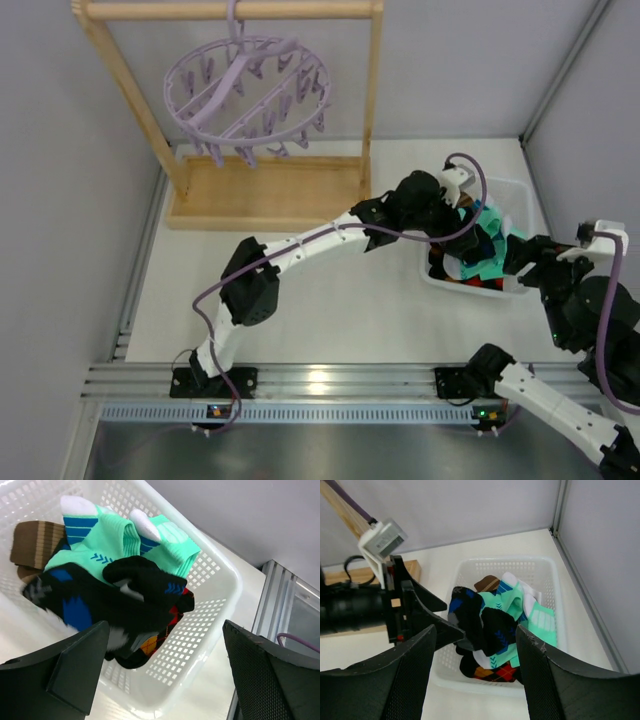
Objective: Remove the socks clipped to the hanger
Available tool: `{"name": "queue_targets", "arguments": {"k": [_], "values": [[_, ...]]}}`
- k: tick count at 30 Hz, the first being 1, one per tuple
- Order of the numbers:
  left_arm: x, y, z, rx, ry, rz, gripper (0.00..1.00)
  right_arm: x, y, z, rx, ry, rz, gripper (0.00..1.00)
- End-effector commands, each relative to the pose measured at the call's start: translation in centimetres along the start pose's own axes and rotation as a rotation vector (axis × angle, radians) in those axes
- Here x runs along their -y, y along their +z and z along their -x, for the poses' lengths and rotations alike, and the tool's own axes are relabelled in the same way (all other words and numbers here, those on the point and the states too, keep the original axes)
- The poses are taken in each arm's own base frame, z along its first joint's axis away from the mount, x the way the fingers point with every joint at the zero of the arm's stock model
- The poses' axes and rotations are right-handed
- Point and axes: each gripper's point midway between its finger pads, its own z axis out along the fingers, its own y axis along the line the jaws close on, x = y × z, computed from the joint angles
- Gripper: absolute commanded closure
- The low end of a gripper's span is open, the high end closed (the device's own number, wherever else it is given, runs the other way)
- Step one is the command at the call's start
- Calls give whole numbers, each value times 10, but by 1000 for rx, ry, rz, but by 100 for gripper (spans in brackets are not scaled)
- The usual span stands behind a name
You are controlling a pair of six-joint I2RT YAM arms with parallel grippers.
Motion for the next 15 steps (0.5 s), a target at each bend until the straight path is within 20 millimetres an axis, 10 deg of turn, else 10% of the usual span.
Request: {"name": "queue_targets", "arguments": {"k": [1, 7, 11, 15], "values": [[-3, -26, 13, 19, -8, 65, 2, -18, 15, -7, -31, -17, 11, 38], [-43, -57, 4, 3, -17, 286, 2, -33, 30, -14, -62, -39, -4, 36], [-87, -136, 16, 108, -91, 561, 2, -49, 39, -14, -81, -41, 22, 35], [-143, -222, -31, 97, -175, 812, 2, -66, 49, -25, -119, -59, 56, 32]]}}
